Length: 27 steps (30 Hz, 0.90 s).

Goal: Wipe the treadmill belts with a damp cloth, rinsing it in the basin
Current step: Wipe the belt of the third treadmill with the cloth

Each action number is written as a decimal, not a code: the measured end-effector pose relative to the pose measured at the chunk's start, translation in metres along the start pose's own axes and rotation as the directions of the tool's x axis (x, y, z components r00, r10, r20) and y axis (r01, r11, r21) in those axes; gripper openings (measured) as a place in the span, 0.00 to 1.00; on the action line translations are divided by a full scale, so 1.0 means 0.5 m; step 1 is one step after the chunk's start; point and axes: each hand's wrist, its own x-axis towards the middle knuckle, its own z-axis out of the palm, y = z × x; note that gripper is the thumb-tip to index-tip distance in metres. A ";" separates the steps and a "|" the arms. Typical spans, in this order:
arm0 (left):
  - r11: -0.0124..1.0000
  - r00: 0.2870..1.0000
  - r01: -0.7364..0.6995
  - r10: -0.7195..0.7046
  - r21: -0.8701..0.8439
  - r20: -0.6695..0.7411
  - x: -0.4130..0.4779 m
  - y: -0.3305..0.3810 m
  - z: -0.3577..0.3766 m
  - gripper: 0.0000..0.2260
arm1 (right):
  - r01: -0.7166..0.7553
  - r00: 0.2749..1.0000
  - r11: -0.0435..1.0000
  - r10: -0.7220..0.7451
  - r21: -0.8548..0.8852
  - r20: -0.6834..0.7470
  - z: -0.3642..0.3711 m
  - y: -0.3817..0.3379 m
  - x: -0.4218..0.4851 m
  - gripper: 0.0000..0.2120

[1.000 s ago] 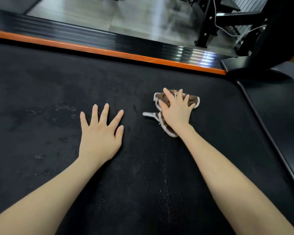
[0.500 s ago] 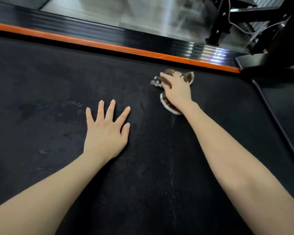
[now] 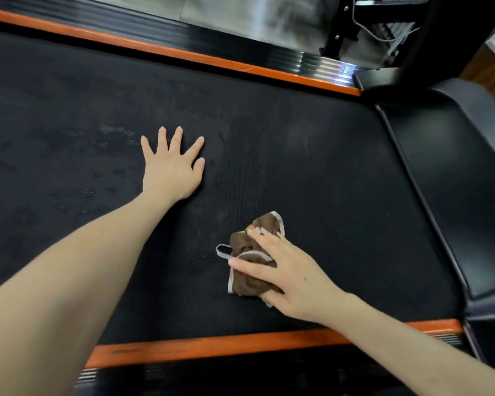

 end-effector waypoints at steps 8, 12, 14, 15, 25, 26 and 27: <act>0.954 0.992 -0.039 0.000 -0.297 -0.130 -0.039 -0.038 -0.044 0.21 | -0.370 0.895 0.925 0.378 0.080 -0.236 0.025 0.007 0.084 0.31; 0.984 0.987 -0.120 0.105 -0.129 -0.118 -0.121 -0.093 -0.065 0.20 | -0.352 0.898 0.917 0.388 0.189 -0.210 0.022 -0.007 0.068 0.23; 0.991 0.989 -0.128 0.124 -0.048 -0.077 -0.159 -0.134 -0.064 0.21 | -0.203 0.949 0.953 0.248 0.225 -0.195 0.029 -0.027 0.037 0.21; 0.993 0.992 -0.119 0.119 -0.011 -0.048 -0.175 -0.154 -0.062 0.21 | -0.124 0.967 0.964 0.170 0.235 -0.189 0.035 -0.040 0.019 0.20; 0.993 0.989 0.111 -0.105 -0.050 0.101 -0.264 -0.279 -0.053 0.21 | 0.145 0.988 0.982 -0.137 -0.124 0.068 0.089 -0.234 0.327 0.23; 0.987 0.985 0.143 -0.135 -0.068 0.110 -0.277 -0.292 -0.056 0.21 | 0.135 0.990 0.978 -0.127 -0.162 0.058 0.095 -0.234 0.331 0.24; 0.981 0.979 0.175 -0.165 -0.084 0.116 -0.291 -0.306 -0.060 0.21 | 0.124 0.992 0.975 -0.119 -0.184 0.040 0.099 -0.231 0.324 0.27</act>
